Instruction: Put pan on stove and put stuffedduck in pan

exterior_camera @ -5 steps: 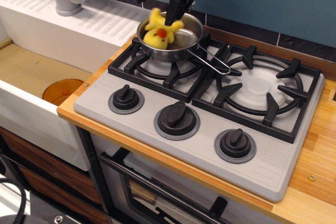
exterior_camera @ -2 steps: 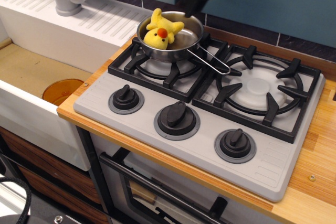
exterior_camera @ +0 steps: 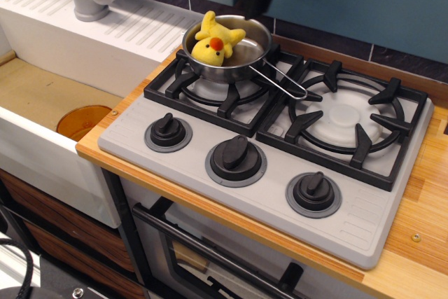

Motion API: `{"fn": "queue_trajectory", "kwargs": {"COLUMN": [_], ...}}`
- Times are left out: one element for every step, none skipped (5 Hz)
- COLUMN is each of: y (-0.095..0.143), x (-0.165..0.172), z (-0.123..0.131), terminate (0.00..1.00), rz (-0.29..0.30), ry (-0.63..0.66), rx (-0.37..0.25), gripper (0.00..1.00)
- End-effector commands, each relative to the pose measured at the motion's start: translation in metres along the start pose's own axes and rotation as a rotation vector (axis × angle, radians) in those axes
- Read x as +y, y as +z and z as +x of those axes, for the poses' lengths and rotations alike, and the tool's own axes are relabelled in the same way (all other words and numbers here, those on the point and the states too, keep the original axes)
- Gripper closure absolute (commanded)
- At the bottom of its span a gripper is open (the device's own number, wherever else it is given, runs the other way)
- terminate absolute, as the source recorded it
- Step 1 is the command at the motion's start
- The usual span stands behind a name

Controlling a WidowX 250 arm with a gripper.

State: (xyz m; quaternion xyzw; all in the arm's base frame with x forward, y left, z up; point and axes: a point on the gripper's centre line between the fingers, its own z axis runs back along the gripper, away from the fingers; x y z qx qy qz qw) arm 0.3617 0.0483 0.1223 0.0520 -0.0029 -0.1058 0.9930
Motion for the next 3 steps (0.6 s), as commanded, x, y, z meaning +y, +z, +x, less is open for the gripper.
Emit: {"fn": "queue_trajectory", "kwargs": {"y": [0.0266,0.0257,0.0221], "x": [0.008,0.0116,0.0111], "z": [-0.0096,-0.0089,-0.0054], "terminate": [0.0,0.0,1.0], "rz": [0.038,0.033,0.063], "ry": [0.024,0.03,0.023], "rx": [-0.058,-0.052,-0.056], "gripper": [0.0,0.0,0.0]}}
